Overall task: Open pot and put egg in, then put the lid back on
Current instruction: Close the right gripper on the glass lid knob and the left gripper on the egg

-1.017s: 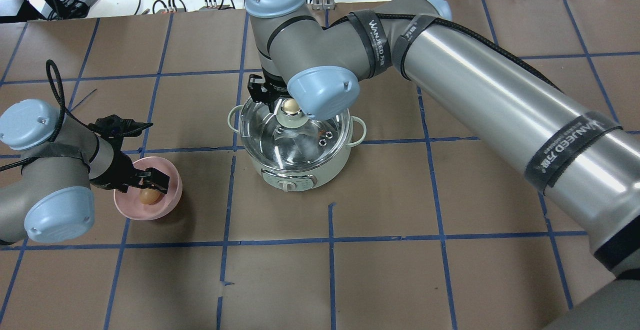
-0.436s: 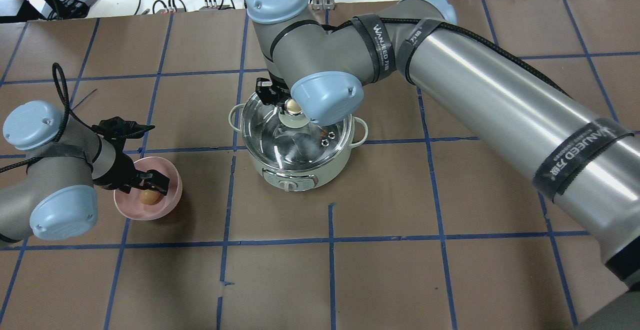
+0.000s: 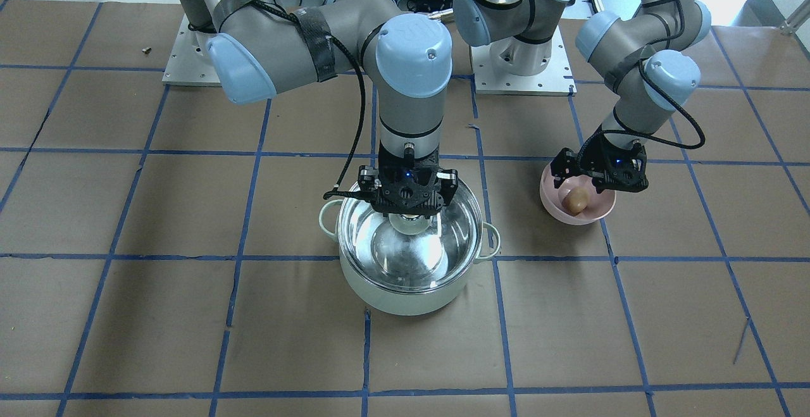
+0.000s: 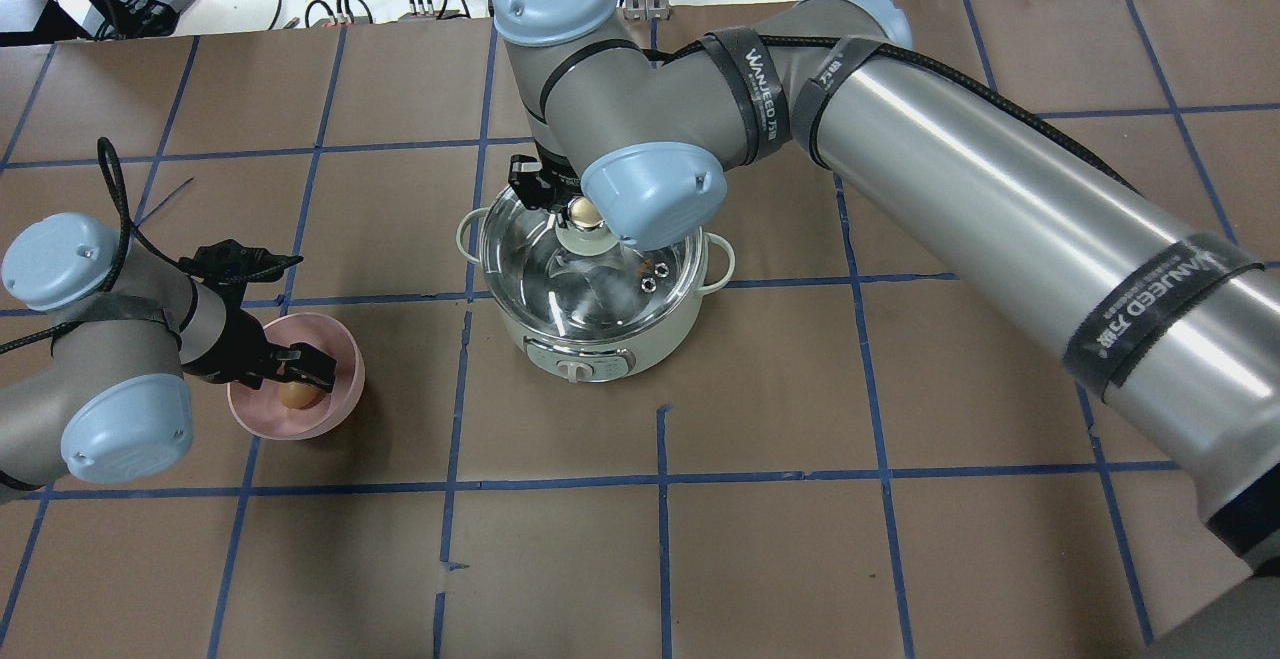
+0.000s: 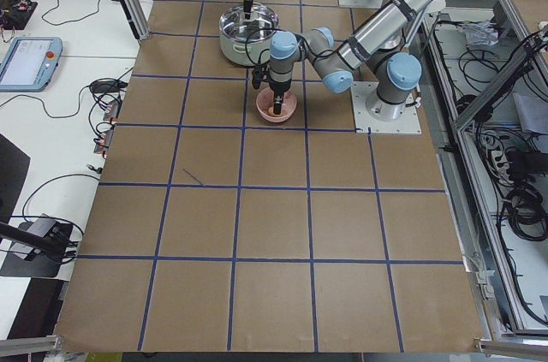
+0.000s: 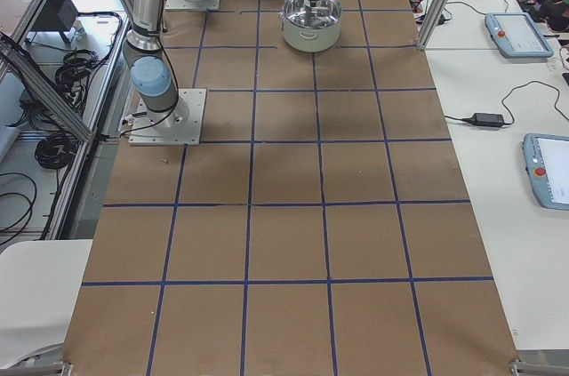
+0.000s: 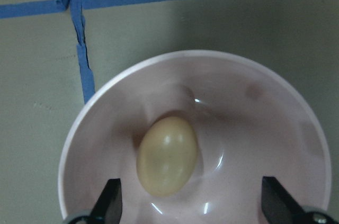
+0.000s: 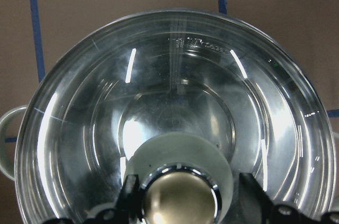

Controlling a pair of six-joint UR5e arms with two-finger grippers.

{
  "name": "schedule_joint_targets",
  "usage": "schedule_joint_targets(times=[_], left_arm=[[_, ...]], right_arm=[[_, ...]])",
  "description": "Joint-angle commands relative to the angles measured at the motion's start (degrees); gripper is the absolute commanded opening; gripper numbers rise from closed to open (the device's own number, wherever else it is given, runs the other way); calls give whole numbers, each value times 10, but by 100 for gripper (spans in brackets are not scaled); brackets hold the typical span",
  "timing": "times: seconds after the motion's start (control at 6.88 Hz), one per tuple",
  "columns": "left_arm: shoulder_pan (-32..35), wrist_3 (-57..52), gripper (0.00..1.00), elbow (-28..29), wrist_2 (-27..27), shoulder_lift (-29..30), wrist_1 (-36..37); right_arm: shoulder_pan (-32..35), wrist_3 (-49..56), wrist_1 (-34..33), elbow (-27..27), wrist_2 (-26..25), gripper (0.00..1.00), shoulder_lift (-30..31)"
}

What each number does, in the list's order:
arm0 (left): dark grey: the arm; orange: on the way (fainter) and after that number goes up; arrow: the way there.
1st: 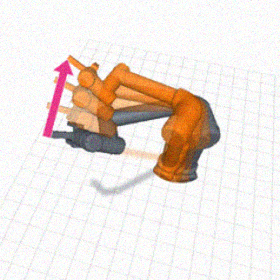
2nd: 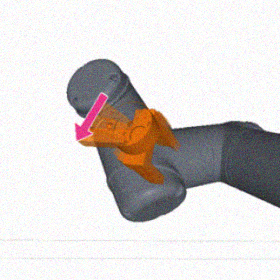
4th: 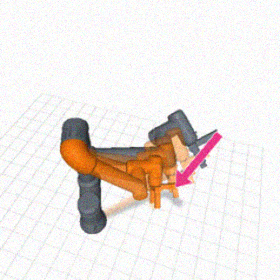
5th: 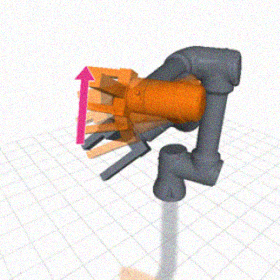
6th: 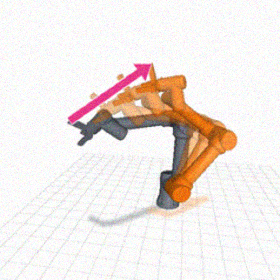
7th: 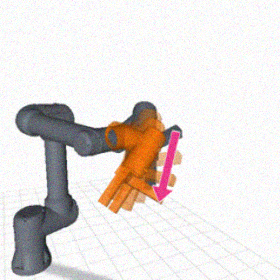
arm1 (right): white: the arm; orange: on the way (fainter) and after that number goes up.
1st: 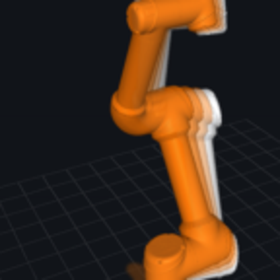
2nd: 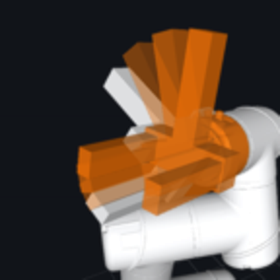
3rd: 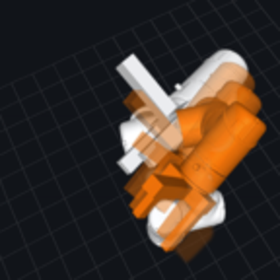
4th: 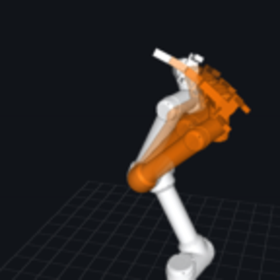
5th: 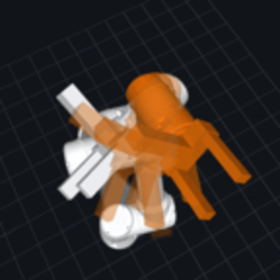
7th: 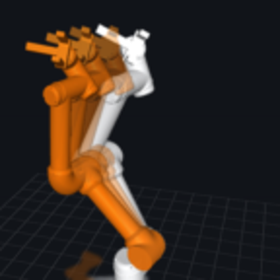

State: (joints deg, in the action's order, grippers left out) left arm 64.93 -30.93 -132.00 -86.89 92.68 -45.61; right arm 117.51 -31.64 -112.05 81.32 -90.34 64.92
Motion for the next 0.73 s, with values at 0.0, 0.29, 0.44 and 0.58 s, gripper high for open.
schedule_joint_targets(times=[0.0,0.29,0.44,0.58], left_arm=[[1,-18,94,-20,1,14,47],[2,-29,96,-19,-2,18,47],[3,-33,96,-19,-1,19,47],[3,-33,96,-19,1,20,47]], right_arm=[[0,6,-4,0,7,63,-1],[0,13,-4,1,7,26,-1],[0,13,-4,-1,6,21,-1],[-3,24,-3,-11,1,20,5]])
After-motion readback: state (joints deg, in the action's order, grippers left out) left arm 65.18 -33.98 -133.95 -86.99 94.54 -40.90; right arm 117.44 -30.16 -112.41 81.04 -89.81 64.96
